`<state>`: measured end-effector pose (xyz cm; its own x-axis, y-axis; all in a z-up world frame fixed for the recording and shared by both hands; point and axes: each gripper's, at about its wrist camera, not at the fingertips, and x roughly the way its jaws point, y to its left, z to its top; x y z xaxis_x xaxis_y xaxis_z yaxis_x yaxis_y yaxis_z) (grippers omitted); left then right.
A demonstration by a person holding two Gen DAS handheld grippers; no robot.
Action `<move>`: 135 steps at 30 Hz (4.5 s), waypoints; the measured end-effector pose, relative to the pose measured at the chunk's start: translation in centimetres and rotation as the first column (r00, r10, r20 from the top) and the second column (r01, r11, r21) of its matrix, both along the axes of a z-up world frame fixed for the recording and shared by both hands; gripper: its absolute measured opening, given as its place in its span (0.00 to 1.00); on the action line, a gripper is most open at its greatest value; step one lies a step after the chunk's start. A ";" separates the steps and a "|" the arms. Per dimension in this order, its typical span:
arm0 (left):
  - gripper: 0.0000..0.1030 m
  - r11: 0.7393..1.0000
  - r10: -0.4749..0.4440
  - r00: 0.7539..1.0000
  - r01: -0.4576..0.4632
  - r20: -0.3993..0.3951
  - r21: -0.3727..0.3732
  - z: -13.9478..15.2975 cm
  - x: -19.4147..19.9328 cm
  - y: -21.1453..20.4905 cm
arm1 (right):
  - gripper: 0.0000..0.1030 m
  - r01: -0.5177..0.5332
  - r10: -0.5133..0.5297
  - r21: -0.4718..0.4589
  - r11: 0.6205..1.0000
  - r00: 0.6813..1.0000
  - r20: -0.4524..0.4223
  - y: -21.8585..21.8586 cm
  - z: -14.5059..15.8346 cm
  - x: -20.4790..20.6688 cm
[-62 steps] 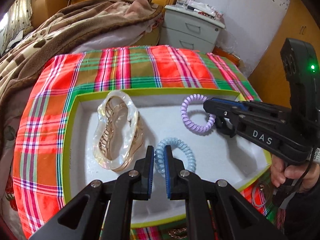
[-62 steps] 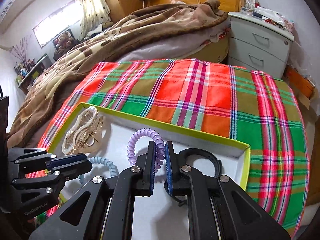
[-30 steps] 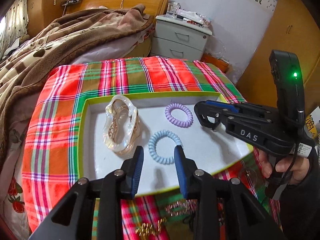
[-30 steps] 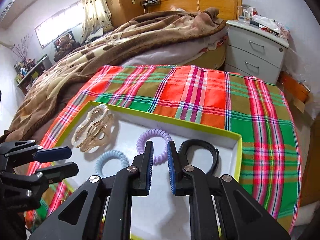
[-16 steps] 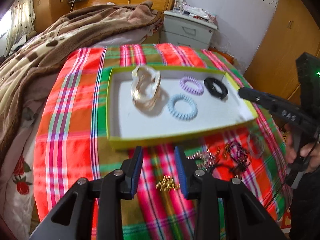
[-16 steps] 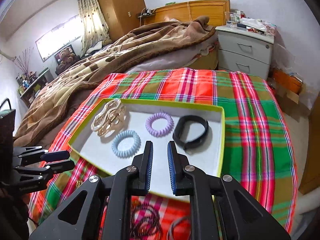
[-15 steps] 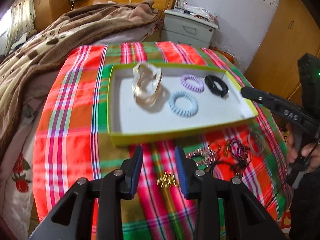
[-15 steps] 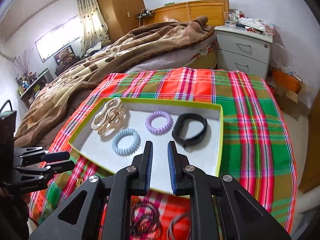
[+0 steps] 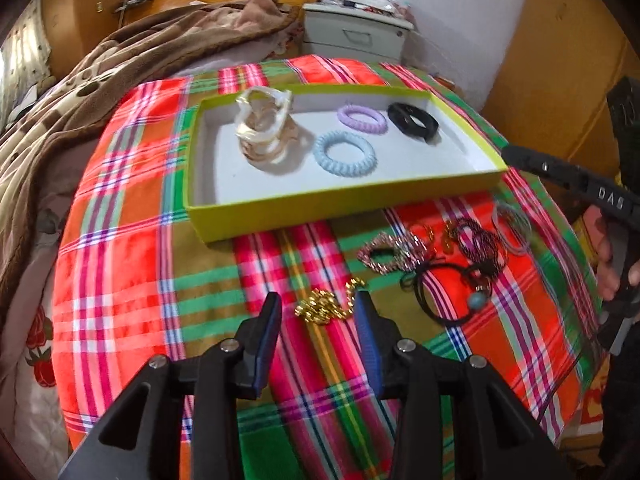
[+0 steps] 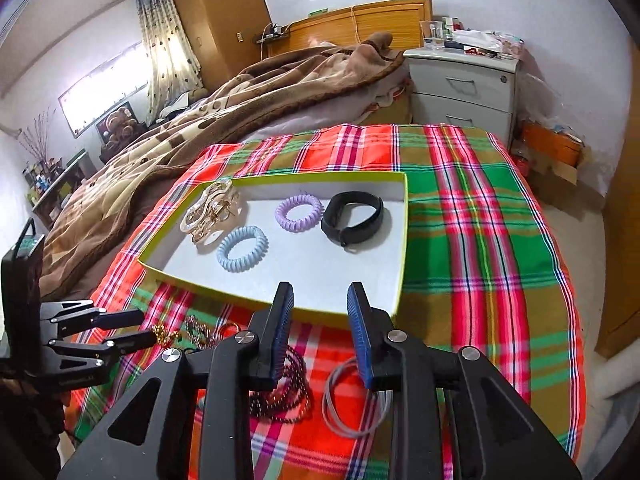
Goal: Organize jewelry
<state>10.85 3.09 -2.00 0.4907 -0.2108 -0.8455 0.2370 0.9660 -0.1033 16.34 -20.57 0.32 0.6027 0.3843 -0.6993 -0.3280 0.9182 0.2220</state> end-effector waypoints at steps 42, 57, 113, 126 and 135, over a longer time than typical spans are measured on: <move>0.10 0.996 0.084 0.995 -0.083 0.056 -0.012 0.3 0.3 2.0 | 0.28 0.083 -0.086 -0.039 0.996 0.991 -0.098 -4.6 -3.7 -2.5; 0.10 0.995 0.091 0.994 -0.088 0.067 -0.050 1.1 -0.2 2.6 | 0.13 0.066 -0.080 -0.134 0.989 0.992 -0.102 -2.9 -4.7 -2.4; 0.10 0.994 0.091 0.992 -0.085 0.089 -0.067 2.8 8.3 1.9 | 0.03 -0.024 0.023 -0.024 0.999 0.998 -0.059 3.7 -1.1 7.7; 0.10 0.994 0.102 0.994 -0.101 0.038 -0.029 0.8 9.3 1.9 | 0.03 -0.069 0.061 -0.092 0.993 0.994 -0.090 5.4 -2.7 8.5; 0.10 0.993 0.116 0.993 -0.115 0.023 -0.035 0.3 9.5 2.0 | 0.03 -0.084 0.070 -0.140 0.987 0.993 -0.098 5.8 -3.3 8.7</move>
<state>20.37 5.07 -1.66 0.5341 -0.1790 -0.8262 0.1265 0.9833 -0.1312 25.00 -14.73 -2.98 0.5052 0.3183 -0.8021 -0.3832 0.9156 0.1220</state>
